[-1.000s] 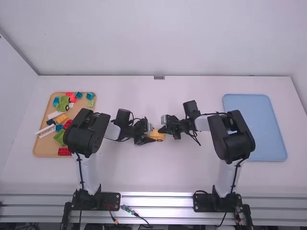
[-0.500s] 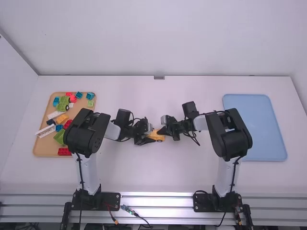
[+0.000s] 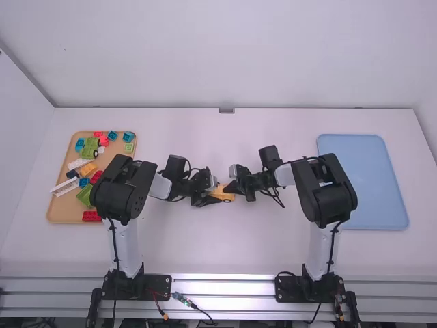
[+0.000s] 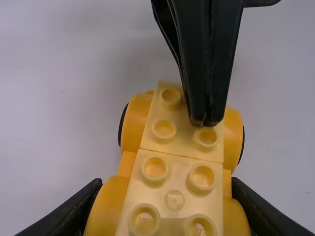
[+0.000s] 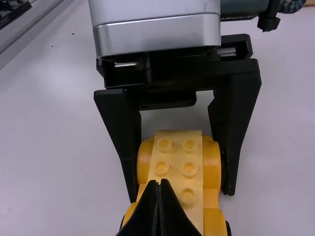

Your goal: Assemble lego blocks to make yellow taxi

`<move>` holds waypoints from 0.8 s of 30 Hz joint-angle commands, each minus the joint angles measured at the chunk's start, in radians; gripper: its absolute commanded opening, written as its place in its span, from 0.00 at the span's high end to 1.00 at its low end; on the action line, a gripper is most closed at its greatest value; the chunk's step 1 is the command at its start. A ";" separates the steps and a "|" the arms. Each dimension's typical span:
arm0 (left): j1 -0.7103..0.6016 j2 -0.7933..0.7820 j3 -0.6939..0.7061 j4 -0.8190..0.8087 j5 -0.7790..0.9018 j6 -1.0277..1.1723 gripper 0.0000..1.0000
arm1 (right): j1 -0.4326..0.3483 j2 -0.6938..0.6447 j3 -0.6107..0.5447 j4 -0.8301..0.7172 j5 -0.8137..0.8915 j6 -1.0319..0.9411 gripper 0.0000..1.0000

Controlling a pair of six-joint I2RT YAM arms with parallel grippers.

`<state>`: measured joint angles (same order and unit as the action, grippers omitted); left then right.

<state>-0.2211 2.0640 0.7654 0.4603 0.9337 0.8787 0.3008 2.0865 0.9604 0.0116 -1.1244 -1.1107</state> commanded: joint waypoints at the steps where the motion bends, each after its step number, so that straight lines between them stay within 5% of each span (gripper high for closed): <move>1: -0.011 0.000 -0.003 -0.004 -0.019 0.001 0.67 | 0.006 -0.005 -0.025 -0.019 0.082 -0.012 1.00; 9: -0.014 0.000 -0.033 0.053 -0.020 0.001 0.64 | -0.037 -0.229 -0.025 -0.034 0.195 0.046 1.00; 13: -0.014 0.000 -0.035 0.056 -0.020 0.000 0.59 | -0.051 -0.300 -0.025 -0.094 0.307 0.096 0.61; 15: -0.014 0.000 -0.031 0.049 -0.020 0.001 0.55 | -0.051 -0.325 -0.025 -0.141 0.382 0.106 0.28; 16: -0.014 0.000 -0.028 0.042 -0.020 0.000 0.53 | -0.051 -0.337 -0.025 -0.168 0.418 0.106 0.01; 19: -0.014 0.000 -0.022 0.028 -0.020 0.001 0.48 | -0.055 -0.358 -0.025 -0.223 0.486 0.106 0.01; 24: -0.014 0.000 -0.003 -0.011 -0.023 0.001 0.20 | -0.061 -0.382 -0.025 -0.256 0.527 0.106 0.01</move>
<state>-0.2249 2.0640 0.7582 0.4664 0.9379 0.8795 0.2440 1.7493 0.9356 -0.2424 -0.6392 -1.0138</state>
